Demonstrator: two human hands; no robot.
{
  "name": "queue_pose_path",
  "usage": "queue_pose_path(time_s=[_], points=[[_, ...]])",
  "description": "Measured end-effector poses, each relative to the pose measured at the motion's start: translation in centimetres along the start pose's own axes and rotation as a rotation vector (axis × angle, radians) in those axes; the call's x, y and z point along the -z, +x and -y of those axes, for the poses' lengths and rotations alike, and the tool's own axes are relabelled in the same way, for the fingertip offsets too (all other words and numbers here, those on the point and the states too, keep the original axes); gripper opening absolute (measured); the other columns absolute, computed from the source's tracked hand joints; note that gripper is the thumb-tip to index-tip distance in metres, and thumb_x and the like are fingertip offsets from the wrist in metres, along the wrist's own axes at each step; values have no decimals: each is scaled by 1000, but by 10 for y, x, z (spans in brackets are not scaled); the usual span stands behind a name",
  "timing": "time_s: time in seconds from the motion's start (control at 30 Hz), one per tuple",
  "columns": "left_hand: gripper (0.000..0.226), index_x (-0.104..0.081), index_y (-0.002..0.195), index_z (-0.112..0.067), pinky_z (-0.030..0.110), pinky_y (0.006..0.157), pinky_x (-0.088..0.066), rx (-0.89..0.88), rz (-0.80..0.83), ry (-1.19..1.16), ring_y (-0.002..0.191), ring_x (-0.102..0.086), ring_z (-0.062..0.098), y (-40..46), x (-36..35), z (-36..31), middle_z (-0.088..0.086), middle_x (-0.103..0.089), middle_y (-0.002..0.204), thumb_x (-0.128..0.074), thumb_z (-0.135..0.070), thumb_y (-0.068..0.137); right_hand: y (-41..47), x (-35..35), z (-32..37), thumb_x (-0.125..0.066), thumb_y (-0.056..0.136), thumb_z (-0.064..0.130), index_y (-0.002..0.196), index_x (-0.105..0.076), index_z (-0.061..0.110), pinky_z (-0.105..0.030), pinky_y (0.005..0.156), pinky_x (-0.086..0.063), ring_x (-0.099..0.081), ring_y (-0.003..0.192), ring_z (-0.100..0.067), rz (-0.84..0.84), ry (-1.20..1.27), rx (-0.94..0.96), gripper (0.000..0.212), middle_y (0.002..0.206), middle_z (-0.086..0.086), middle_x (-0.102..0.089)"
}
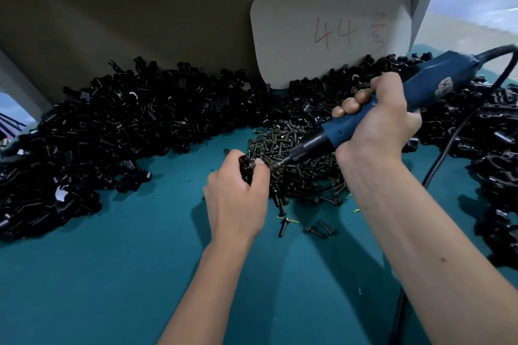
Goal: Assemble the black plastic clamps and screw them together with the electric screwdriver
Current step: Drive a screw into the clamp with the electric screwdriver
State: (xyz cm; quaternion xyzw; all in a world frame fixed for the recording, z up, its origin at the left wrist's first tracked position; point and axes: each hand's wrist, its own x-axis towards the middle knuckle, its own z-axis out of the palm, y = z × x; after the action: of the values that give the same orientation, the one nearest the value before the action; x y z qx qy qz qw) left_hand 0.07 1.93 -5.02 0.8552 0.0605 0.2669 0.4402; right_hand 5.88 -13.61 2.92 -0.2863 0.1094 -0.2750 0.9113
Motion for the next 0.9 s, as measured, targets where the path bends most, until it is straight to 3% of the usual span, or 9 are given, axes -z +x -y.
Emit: queue_pose_path(time_s=[0.17,0.3,0.5,0.63,0.7,0.77,0.9], points=[[34,-39,69,-19,37,54,-29,-1,-27,19,48,-33,16,-1,1,1,-11,-45,51,-49,-43,91,-4,-1,-4,-57,84,-1,91,-41,11,-29,48,-37,-39,44,-17,-30,0,-3,22,55,-2,-44],[37,-41,70,-19,35,50,-31,-4,7,26,46,-35,14,1,0,2,-8,-43,49,-46,-50,90,-3,-3,0,-55,83,-3,82,-40,12,-29,48,-37,-39,43,-18,-12,-20,14,22,55,-3,-42],[40,-41,68,-18,40,49,-34,-6,38,-6,48,-35,14,5,1,5,-11,-47,53,-44,-53,87,-5,-4,7,-64,88,3,86,-44,11,-30,50,-40,-43,45,-18,145,-25,9,22,58,-3,-46],[38,-38,67,-21,29,45,-28,-42,71,-29,47,-35,12,4,1,6,-12,-46,52,-46,-52,88,-4,-5,14,-63,88,9,82,-42,12,-30,51,-40,-41,48,-19,328,-52,-2,22,61,-4,-42],[38,-36,67,-19,32,48,-29,-22,67,-64,49,-33,12,7,1,8,-11,-44,52,-48,-49,88,-4,-7,19,-64,84,13,86,-40,13,-29,52,-40,-40,49,-19,373,-55,-7,25,61,-4,-42],[39,-35,67,-20,37,51,-30,6,31,-73,50,-34,13,11,4,12,-11,-43,52,-50,-47,89,-1,-10,25,-66,83,14,92,-40,11,-29,52,-41,-41,50,-18,357,-46,17,27,63,-4,-43],[38,-43,73,-23,35,54,-38,-34,-43,3,54,-47,14,13,9,15,-15,-56,61,-59,-51,92,9,-12,34,-66,93,10,109,-38,9,-27,51,-41,-43,50,-15,134,45,64,32,64,0,-46]])
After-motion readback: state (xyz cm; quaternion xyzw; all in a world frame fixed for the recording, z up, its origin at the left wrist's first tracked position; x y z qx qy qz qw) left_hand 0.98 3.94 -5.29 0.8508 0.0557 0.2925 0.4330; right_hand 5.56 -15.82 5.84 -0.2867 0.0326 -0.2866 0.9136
